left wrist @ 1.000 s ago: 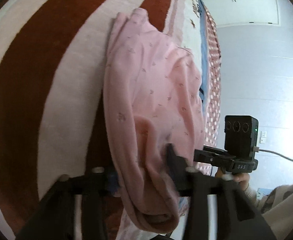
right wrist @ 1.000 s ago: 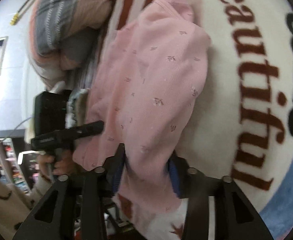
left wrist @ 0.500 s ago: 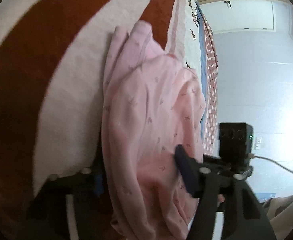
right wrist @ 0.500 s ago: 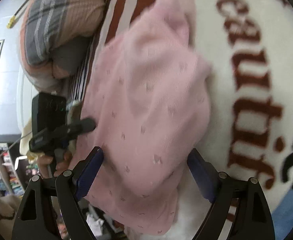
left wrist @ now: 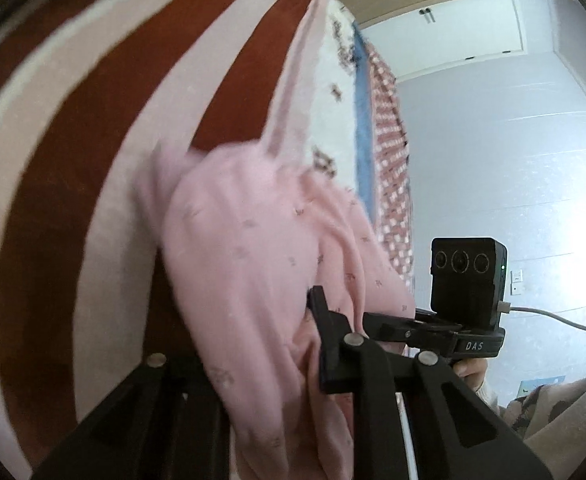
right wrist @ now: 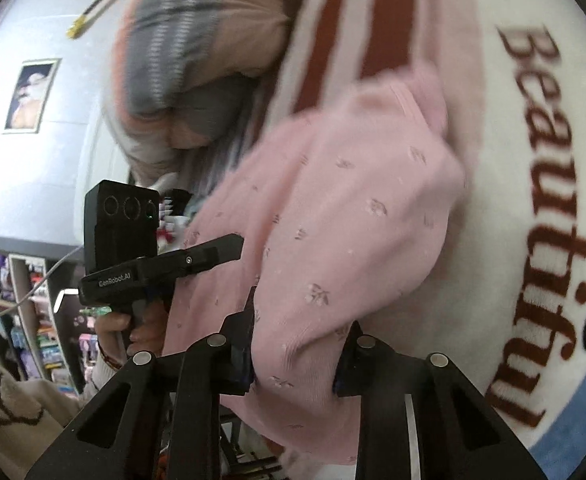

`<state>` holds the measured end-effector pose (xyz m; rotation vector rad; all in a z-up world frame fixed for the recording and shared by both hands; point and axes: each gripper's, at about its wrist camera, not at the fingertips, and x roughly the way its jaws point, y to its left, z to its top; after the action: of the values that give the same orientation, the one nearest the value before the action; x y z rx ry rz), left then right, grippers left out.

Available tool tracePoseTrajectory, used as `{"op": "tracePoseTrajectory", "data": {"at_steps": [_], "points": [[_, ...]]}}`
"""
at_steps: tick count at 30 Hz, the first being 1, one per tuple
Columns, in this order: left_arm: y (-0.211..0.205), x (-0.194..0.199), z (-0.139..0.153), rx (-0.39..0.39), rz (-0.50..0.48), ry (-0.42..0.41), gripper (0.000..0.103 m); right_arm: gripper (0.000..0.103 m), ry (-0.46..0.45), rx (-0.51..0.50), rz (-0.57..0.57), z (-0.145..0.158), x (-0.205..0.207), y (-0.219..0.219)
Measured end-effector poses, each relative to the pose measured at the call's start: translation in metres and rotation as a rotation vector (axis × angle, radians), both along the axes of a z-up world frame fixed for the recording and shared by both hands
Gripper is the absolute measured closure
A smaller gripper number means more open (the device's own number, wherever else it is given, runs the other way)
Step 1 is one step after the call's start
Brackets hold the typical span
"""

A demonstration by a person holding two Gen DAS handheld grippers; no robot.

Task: Fold small clothes
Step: 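Lift the folded shirt with both tools and carry it toward the clothes pile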

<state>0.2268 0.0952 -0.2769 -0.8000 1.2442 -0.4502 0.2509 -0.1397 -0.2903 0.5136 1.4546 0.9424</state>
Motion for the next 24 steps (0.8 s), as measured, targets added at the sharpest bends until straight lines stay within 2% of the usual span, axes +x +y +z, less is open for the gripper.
{"op": "tracePoseTrajectory", "data": {"at_steps": [9, 14, 17, 24], "points": [[0.024, -0.030, 0.135, 0.086, 0.013, -0.070, 0.088, 0.082, -0.063, 0.071, 0.036, 0.106, -0.021, 0.044], [0.059, -0.053, 0.190, 0.124, 0.003, -0.117, 0.088, 0.082, -0.106, 0.104, 0.053, 0.153, -0.037, 0.085], [0.088, -0.062, 0.212, 0.144, -0.002, -0.141, 0.088, 0.082, -0.129, 0.112, 0.058, 0.172, -0.044, 0.118], [0.210, -0.085, 0.262, 0.196, -0.006, -0.178, 0.088, 0.082, -0.163, 0.142, 0.065, 0.203, -0.067, 0.202]]}}
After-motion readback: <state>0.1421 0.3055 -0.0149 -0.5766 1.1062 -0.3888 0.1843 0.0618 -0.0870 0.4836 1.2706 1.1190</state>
